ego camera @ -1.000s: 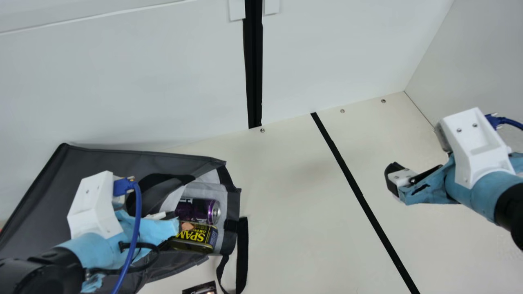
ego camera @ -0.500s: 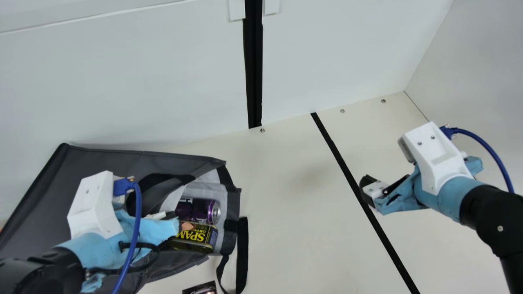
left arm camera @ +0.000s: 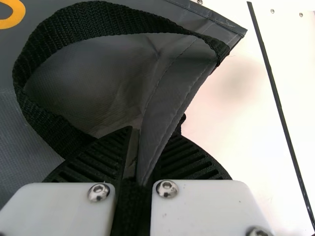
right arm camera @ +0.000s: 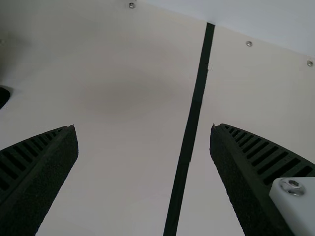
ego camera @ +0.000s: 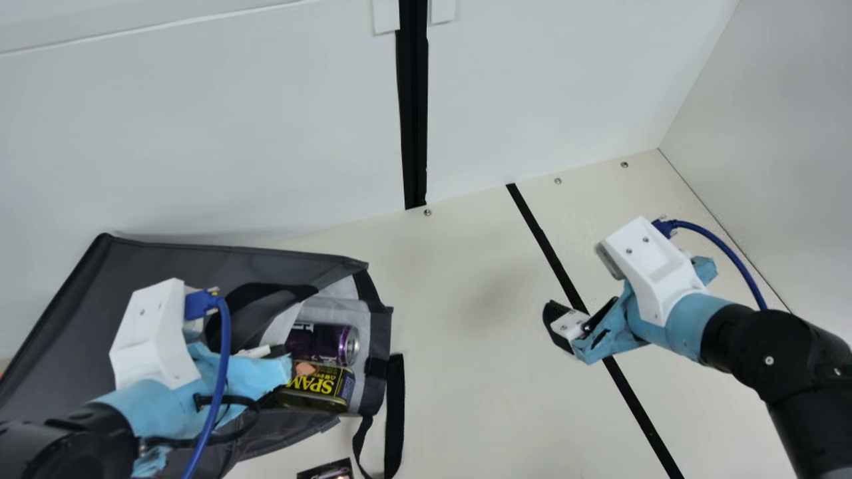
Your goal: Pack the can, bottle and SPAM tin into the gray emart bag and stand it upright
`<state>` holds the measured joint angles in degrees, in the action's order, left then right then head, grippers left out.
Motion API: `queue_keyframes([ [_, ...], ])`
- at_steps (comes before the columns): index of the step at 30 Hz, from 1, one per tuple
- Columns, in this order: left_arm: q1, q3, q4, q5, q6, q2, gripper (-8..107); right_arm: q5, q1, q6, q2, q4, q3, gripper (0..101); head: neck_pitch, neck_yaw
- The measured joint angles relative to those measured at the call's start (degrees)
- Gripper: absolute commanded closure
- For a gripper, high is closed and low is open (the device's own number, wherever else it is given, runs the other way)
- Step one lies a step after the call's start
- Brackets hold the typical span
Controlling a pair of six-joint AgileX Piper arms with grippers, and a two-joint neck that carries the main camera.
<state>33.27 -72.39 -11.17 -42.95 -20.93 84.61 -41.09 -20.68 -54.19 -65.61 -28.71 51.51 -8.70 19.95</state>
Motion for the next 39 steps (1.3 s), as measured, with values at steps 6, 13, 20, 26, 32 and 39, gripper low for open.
queue_keyframes([
  [6,0.0,0.0,0.0,0.0,0.0,0.0,107,0.3,1.2,-5.9,-2.0,-5.0,-1.1,6,0.0,0.0],
  [13,0.0,0.0,0.0,0.0,0.0,0.0,107,0.2,2.7,-12.6,-4.8,-10.7,-2.1,6,0.0,-0.1],
  [20,0.0,0.0,0.0,0.0,0.0,0.0,107,0.3,4.5,-18.3,-7.7,-15.3,-2.8,6,0.0,0.0],
  [26,0.0,0.0,0.0,0.0,0.0,0.0,107,0.6,6.6,-21.6,-10.2,-18.0,-2.9,6,0.0,0.0],
  [32,0.0,0.0,0.0,0.0,0.0,0.0,107,1.3,9.1,-23.9,-13.1,-20.3,-2.4,6,0.0,-0.1],
  [39,0.0,0.0,0.0,0.0,0.0,0.0,107,2.1,11.9,-25.7,-16.5,-22.2,-1.3,6,0.0,0.0],
])
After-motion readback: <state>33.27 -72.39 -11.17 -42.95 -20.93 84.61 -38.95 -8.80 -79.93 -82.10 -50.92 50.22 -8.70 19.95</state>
